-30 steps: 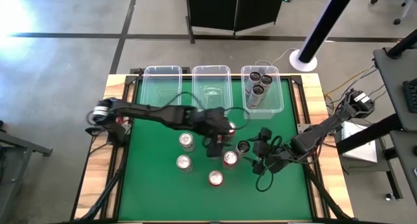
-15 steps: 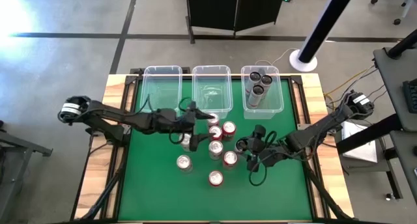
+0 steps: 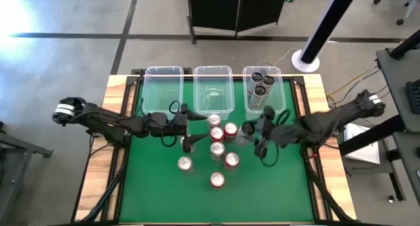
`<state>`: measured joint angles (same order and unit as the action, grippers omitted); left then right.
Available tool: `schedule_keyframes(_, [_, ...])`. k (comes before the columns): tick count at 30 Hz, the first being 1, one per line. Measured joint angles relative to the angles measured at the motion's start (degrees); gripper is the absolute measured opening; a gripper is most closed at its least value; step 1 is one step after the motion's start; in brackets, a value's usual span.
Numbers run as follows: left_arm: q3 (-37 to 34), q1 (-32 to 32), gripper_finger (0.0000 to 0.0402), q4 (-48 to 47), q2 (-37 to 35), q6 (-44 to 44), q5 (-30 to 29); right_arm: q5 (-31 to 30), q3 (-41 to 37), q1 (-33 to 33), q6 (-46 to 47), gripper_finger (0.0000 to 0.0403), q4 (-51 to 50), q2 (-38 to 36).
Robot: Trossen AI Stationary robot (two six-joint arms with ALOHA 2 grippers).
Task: Sort soda cans
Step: Put the white soda can into the top right transparent bin aligned with the other white soda can
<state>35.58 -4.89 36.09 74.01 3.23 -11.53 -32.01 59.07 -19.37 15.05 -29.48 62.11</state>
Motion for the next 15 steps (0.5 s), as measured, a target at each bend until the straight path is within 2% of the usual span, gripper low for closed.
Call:
schedule_keyframes(3, [-0.4, 0.1, 0.0316, 0.1, -0.1, 0.0, 0.0, -1.5, 8.6, 2.8, -1.8, 0.0254, -7.4, -2.1])
schedule_keyframes(7, [0.0, 0.1, 0.0316, 0.4, 0.2, 0.1, 0.0, -11.1, 16.3, 7.3, -1.3, 0.0255, -20.0, -4.2])
schedule_keyframes(10, [0.1, 0.1, 0.0316, 0.4, 0.2, 0.1, 0.0, -15.6, 16.8, 11.6, 3.9, 0.0254, -25.0, -5.5])
schedule_keyframes(15, [0.1, 0.1, 0.0316, 0.5, 0.2, -0.8, 0.0, -17.2, 13.1, 18.6, 13.6, 0.0256, -31.9, -8.4])
